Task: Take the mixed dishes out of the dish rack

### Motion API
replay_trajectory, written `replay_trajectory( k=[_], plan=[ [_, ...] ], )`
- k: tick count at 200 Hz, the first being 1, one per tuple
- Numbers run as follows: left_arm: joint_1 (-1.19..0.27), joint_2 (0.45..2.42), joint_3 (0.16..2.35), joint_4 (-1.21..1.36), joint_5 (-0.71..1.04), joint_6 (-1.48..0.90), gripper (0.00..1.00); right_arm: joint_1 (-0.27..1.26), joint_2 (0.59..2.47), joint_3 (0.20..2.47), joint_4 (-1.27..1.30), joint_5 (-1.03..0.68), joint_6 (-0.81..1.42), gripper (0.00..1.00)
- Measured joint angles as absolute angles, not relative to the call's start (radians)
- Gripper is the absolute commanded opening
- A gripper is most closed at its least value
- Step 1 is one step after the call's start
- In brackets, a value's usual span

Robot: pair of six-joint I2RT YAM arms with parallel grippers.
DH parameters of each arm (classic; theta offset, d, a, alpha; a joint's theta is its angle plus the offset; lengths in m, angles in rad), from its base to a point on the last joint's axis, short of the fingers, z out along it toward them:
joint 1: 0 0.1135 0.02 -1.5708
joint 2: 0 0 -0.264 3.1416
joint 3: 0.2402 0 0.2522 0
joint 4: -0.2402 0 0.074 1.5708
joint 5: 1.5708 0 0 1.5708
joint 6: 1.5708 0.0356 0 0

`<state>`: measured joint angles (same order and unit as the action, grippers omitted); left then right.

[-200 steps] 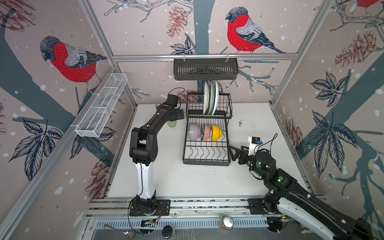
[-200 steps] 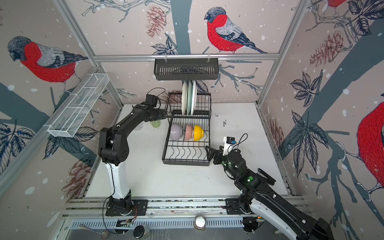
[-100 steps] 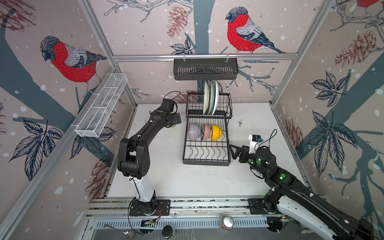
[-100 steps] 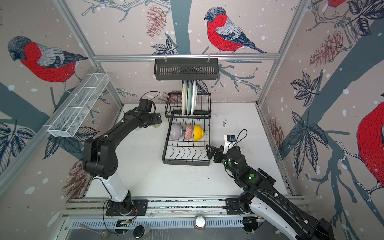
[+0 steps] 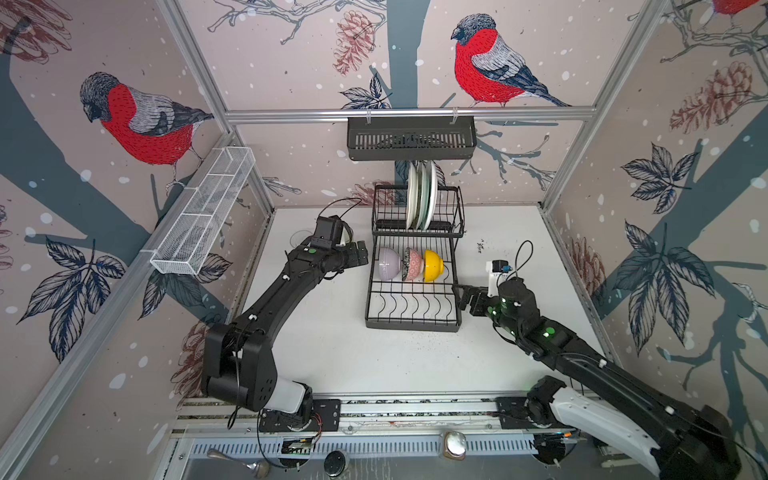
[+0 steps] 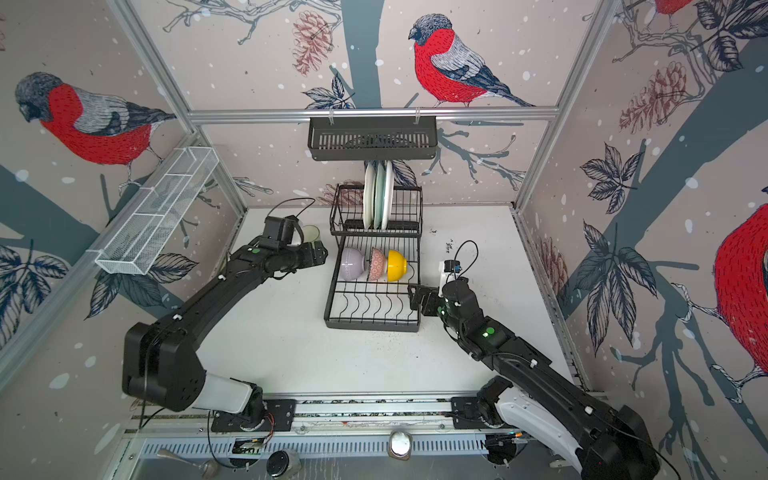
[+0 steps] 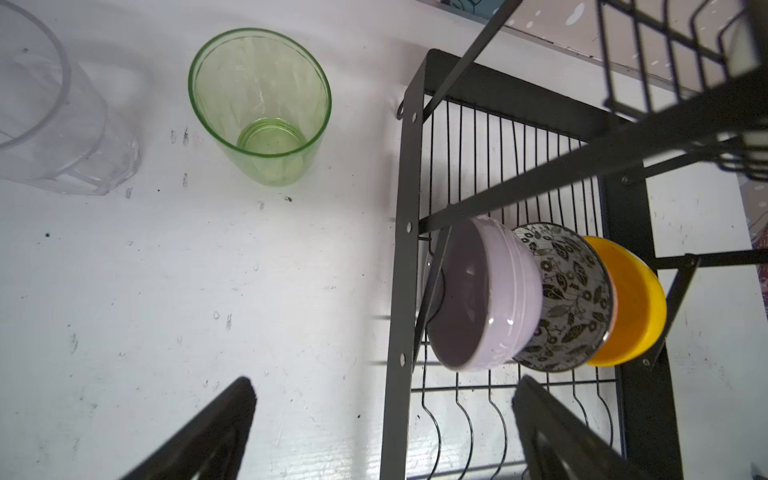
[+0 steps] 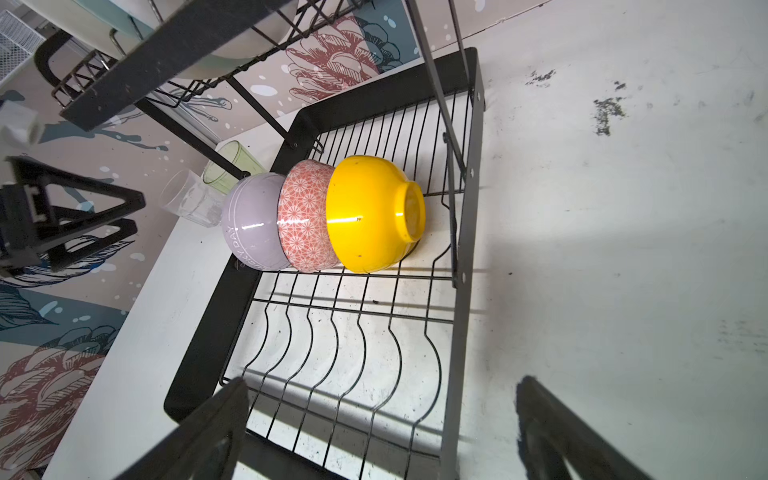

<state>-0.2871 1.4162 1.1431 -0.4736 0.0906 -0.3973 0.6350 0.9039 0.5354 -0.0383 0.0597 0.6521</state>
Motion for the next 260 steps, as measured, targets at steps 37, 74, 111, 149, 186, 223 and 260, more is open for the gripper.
replay_trajectory(
  k=[37, 74, 111, 149, 186, 223, 260],
  plan=[
    [-0.332, 1.277, 0.97, -0.399, 0.212, -0.385, 0.97, 0.634, 1.035, 0.569, 0.009, 0.022, 0.653, 1.0],
    [-0.357, 1.227, 0.848, -0.324, 0.31, -0.393, 0.97, 0.638, 1.187, 0.643, 0.033, -0.015, 0.656, 0.93],
    [-0.361, 1.181, 0.806, -0.273, 0.315, -0.416, 0.97, 0.656, 1.292, 0.698, 0.061, -0.006, 0.639, 0.88],
    [-0.361, 1.124, 0.792, -0.258, 0.307, -0.441, 0.97, 0.67, 1.354, 0.727, 0.106, 0.038, 0.593, 0.85],
    [-0.361, 1.047, 0.764, -0.247, 0.283, -0.468, 0.97, 0.688, 1.405, 0.744, 0.183, 0.064, 0.547, 0.82],
    [-0.361, 1.002, 0.729, -0.238, 0.256, -0.471, 0.97, 0.688, 1.454, 0.749, 0.234, 0.079, 0.543, 0.85],
    [-0.361, 1.006, 0.722, -0.216, 0.232, -0.471, 0.97, 0.683, 1.487, 0.754, 0.248, 0.089, 0.542, 0.87]
  ],
)
